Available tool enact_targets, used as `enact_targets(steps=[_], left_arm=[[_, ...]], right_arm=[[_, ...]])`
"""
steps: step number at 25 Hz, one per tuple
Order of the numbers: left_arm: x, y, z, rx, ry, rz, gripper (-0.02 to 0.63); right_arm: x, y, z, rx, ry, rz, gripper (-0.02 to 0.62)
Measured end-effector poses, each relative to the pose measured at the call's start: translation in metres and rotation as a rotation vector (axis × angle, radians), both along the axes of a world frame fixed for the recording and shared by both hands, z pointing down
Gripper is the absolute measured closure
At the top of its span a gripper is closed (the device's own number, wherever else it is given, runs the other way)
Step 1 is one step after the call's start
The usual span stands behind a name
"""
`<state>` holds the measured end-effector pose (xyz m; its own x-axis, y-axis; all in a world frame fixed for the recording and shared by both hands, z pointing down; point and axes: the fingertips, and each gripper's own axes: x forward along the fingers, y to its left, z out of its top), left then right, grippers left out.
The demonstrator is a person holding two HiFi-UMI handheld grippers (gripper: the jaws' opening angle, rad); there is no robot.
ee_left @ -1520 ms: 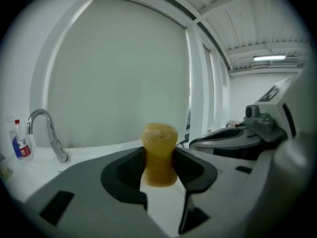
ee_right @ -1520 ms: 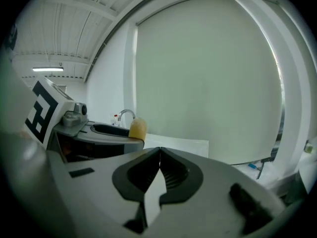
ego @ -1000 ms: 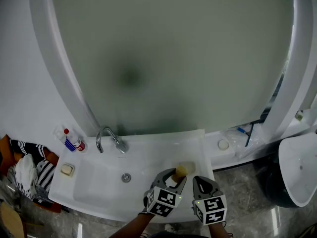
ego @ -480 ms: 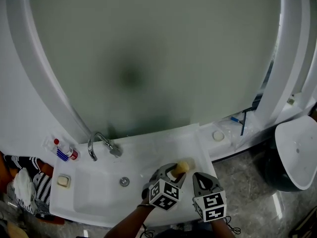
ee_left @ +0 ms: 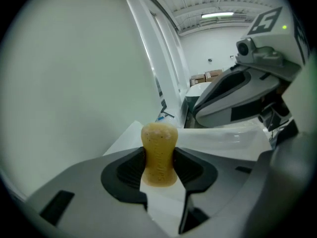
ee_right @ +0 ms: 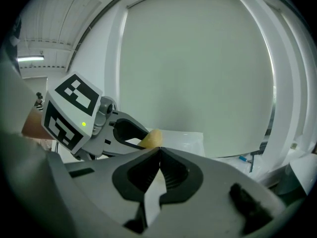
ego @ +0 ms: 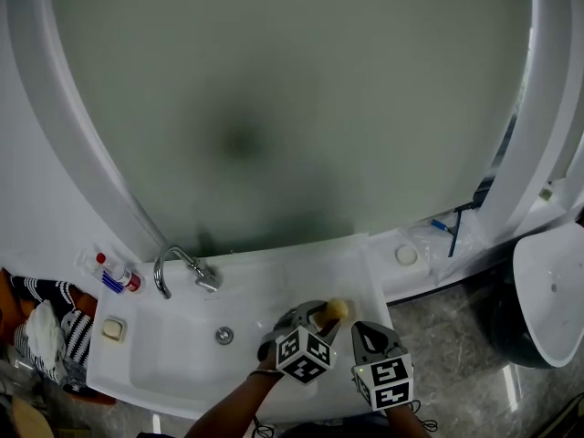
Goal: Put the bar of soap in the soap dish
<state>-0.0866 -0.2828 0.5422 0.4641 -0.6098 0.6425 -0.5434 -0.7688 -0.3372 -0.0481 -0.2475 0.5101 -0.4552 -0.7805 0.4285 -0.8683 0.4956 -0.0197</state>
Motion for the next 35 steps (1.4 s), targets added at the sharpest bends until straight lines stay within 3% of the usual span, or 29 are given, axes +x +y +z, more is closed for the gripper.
enact_targets(steps=[18, 35], left_arm=[[0.012, -0.024, 0.063, -0.128, -0.191, 0.083, 0.420], [0.020, -0.029, 0.094, -0.274, -0.279, 0.203, 0.422]], right_arm=[[0.020, -0.028, 0.031, -0.090, 0.003, -0.087, 0.583], [0.033, -0.031, 0.051, -0.157, -0.014, -0.130, 0.583]])
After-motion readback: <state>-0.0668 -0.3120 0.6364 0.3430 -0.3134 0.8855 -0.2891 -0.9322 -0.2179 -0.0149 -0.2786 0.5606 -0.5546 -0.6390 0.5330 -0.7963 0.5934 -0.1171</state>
